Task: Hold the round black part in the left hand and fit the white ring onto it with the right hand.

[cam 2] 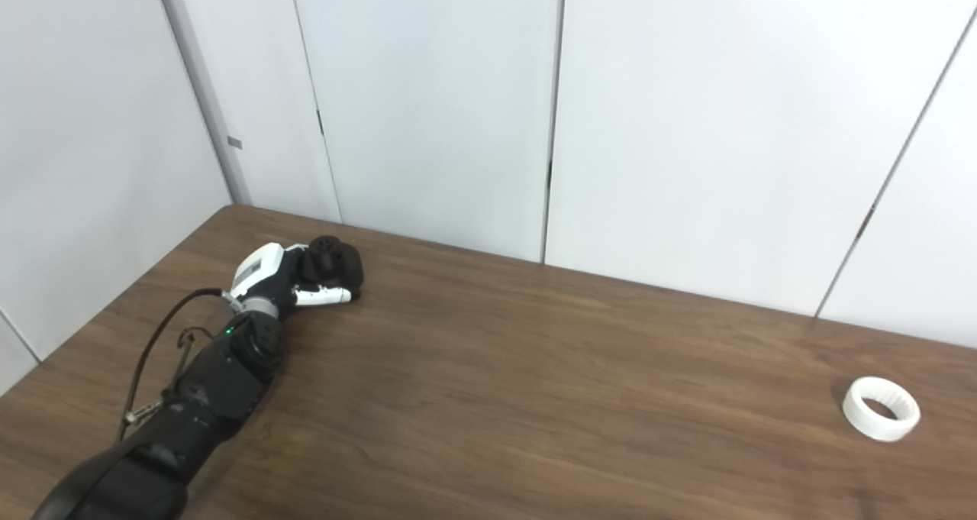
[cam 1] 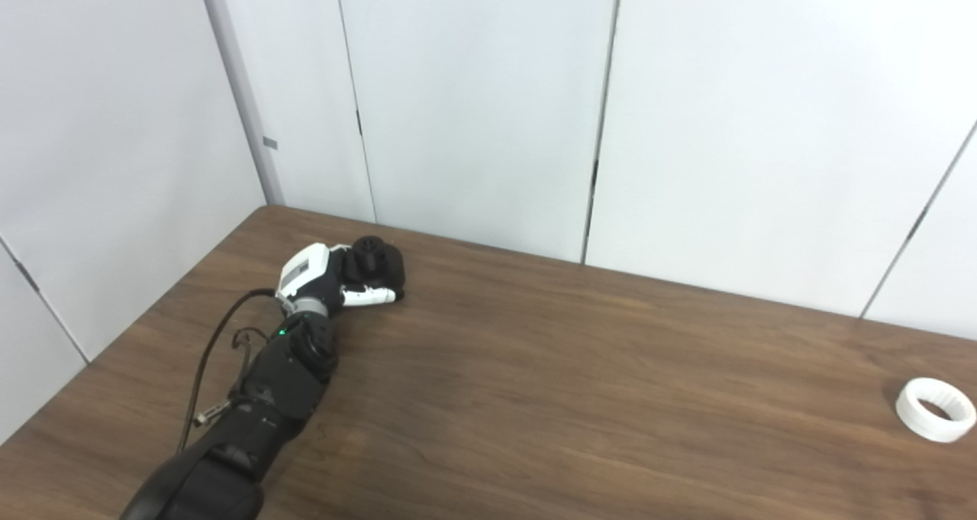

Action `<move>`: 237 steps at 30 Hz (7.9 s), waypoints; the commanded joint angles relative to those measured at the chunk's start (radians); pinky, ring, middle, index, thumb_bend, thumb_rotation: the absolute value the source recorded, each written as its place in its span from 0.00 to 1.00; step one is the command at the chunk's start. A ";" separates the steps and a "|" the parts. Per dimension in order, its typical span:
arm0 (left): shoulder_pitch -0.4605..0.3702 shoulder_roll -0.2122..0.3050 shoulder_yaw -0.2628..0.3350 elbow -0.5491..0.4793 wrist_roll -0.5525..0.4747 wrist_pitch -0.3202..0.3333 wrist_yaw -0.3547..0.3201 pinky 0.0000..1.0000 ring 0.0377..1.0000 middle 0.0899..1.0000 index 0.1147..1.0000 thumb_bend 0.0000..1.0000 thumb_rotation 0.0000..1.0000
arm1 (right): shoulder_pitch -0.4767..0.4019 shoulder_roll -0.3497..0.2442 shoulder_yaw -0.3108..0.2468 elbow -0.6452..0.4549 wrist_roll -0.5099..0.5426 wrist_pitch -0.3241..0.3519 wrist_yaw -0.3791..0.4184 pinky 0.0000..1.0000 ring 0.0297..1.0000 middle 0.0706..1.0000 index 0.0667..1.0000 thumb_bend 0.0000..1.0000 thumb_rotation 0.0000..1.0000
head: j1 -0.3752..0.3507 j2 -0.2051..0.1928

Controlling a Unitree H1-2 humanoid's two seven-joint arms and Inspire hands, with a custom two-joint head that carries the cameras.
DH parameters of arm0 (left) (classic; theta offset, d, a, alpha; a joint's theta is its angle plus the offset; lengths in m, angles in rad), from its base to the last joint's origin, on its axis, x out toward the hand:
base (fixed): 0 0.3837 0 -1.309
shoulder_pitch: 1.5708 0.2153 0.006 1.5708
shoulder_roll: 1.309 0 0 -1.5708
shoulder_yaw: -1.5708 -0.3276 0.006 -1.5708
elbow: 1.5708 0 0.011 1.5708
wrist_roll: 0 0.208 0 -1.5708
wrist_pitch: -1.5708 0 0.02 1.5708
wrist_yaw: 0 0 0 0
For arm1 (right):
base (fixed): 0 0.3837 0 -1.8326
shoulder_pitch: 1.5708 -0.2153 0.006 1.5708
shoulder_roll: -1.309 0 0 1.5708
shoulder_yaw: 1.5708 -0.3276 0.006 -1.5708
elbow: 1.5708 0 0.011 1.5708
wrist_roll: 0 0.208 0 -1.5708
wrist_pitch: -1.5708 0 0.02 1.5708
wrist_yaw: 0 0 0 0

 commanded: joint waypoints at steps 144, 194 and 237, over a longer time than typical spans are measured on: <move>0.699 -0.204 -0.227 -1.113 0.236 -0.114 -0.520 0.96 0.94 0.82 0.42 0.52 0.06 | -0.065 0.082 0.142 -0.223 -0.160 0.220 -0.094 1.00 1.00 0.94 0.99 0.65 1.00 | -0.364 0.259; 0.719 -0.187 -0.216 -1.065 0.246 -0.130 -0.496 0.88 0.93 0.83 0.42 0.52 0.06 | -0.649 -0.206 0.004 -0.029 -0.912 0.359 0.417 0.90 1.00 0.97 0.88 0.90 0.37 | -0.547 0.158; 0.738 -0.162 -0.212 -1.082 0.248 -0.151 -0.481 0.85 0.92 0.82 0.42 0.52 0.06 | -0.933 -0.348 0.276 0.515 -1.065 0.359 0.469 0.99 1.00 0.97 0.89 0.92 0.32 | -0.582 0.162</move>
